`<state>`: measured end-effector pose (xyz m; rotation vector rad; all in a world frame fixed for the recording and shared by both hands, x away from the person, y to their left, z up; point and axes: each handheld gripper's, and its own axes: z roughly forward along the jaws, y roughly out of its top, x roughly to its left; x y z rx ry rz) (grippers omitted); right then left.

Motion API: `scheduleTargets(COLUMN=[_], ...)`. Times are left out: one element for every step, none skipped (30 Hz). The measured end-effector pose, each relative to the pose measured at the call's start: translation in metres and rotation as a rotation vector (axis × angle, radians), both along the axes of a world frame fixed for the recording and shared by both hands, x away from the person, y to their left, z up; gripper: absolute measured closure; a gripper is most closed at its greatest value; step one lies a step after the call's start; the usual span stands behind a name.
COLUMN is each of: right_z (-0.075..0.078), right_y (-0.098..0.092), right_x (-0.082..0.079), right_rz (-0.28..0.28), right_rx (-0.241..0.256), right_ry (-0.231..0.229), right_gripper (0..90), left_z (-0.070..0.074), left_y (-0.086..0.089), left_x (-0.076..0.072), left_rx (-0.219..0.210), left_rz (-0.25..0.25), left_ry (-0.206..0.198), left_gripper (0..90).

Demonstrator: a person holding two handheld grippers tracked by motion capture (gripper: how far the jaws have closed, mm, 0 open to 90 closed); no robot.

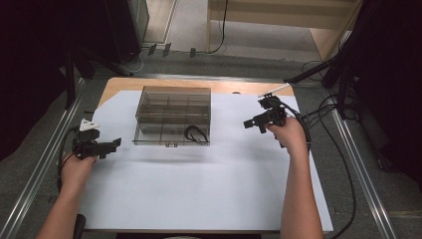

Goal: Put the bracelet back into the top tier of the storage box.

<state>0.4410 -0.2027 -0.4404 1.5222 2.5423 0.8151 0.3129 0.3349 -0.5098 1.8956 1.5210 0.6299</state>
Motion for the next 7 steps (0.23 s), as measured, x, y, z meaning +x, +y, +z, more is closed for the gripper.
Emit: scheduleTargets(right_z=[-0.0013,-0.0035,-0.0050,-0.0061,-0.0072,-0.0085,-0.0095], right_y=[-0.0008,-0.0017,-0.0025,-0.0033,-0.0040,-0.0045,-0.0047], right_x=[0.0004,0.0011,0.0016,0.0020,0.0025,0.0030,0.0034], right_rz=[-0.001,-0.005,-0.002,-0.002,-0.003,-0.001,-0.001], right_rx=[-0.001,-0.005,-0.007,-0.010,-0.013,-0.012,-0.018], right_ry=[0.004,0.010,0.011,0.015,0.016,0.013,0.013], right_gripper=[25.2,24.7,24.1,23.6,23.4,23.4,23.4], left_z=[0.0000,0.0002,0.0002,0.0002,0.0000,0.0000,-0.0001], left_y=[0.0000,0.0001,0.0001,0.0000,-0.0002,-0.0004,-0.0005], left_x=[0.0001,0.0000,0.0001,0.0002,0.0003,0.0005,0.0006], left_rx=[0.000,0.001,0.000,0.000,0.000,-0.001,-0.001], left_rz=[0.000,0.000,-0.001,-0.001,0.000,-0.001,-0.002], left_ry=[-0.001,0.001,0.002,0.002,0.001,0.000,0.001], left_gripper=[15.8,15.8,15.8,15.8,15.8,15.8,15.8])
